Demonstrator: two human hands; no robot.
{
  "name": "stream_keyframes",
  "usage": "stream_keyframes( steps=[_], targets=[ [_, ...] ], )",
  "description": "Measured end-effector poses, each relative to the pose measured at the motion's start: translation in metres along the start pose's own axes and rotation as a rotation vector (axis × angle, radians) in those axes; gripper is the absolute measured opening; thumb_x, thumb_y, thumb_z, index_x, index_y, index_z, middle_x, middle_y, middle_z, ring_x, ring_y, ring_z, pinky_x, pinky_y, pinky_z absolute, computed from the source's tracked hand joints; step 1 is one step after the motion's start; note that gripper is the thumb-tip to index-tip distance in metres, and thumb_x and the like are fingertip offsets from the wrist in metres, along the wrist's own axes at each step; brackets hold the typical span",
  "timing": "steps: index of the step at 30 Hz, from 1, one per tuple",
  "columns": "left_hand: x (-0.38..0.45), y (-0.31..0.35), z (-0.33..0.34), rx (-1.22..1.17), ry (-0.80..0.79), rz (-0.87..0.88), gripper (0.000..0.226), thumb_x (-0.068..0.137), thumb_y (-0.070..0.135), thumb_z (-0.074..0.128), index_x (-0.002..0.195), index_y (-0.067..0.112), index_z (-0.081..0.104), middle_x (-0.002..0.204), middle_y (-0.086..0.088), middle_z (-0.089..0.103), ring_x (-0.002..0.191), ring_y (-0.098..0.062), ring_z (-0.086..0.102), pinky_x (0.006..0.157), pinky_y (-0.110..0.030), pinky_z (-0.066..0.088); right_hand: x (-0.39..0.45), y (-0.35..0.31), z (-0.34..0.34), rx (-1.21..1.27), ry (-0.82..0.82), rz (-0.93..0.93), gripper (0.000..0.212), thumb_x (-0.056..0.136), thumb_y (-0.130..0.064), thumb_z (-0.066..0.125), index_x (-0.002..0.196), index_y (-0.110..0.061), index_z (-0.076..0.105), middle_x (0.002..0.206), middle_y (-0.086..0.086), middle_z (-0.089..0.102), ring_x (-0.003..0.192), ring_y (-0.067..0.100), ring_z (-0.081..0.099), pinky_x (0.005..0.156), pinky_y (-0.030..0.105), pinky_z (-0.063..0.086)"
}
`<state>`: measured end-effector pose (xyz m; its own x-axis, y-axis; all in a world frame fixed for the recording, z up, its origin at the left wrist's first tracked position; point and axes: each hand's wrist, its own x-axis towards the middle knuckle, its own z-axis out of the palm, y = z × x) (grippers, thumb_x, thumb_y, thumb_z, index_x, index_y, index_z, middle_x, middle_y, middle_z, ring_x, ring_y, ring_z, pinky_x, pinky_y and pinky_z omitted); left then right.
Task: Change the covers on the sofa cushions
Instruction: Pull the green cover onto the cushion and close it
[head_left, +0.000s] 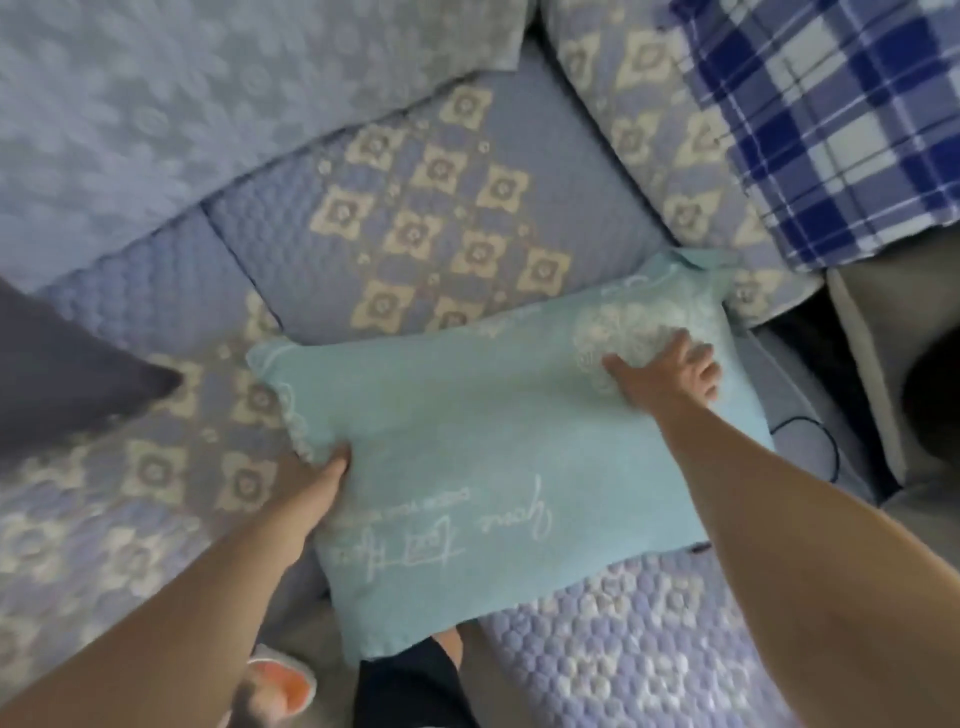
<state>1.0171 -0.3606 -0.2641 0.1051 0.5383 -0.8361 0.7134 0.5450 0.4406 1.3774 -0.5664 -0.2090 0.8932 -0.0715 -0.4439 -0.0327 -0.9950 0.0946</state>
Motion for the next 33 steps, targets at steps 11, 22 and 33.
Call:
stream_keyframes(
  steps=[11,22,33],
  targets=[
    [-0.054,0.043,0.003,-0.268,0.354,0.007,0.051,0.092,0.033,0.068,0.135,0.008,0.057,0.132,-0.01,0.062,0.119,-0.029,0.06,0.107,-0.047,0.046,0.024,-0.012,-0.043,0.308,0.022,-0.044,0.049,0.097,-0.047,0.053,0.126,-0.006,0.053,0.123,0.026,0.06,0.116,0.043,0.057,0.092,0.046,0.045],
    [-0.041,0.214,-0.158,-0.444,0.583,0.554,0.042,0.092,0.044,0.063,0.131,0.03,0.061,0.129,0.003,0.068,0.121,-0.022,0.064,0.103,-0.044,0.049,0.0,-0.262,-0.222,0.737,0.262,-0.587,0.056,0.101,-0.053,0.045,0.137,-0.01,0.045,0.128,0.02,0.061,0.117,0.041,0.056,0.096,0.047,0.043],
    [-0.018,0.224,-0.137,0.154,0.249,0.119,0.016,0.096,0.013,0.056,0.111,0.012,0.061,0.102,-0.019,0.061,0.093,-0.033,0.059,0.09,-0.046,0.05,-0.005,-0.349,-0.156,0.157,-0.244,-0.8,0.074,0.097,-0.028,0.056,0.159,-0.02,0.017,0.155,0.021,0.032,0.135,0.04,0.042,0.105,0.038,0.041]
  ],
)
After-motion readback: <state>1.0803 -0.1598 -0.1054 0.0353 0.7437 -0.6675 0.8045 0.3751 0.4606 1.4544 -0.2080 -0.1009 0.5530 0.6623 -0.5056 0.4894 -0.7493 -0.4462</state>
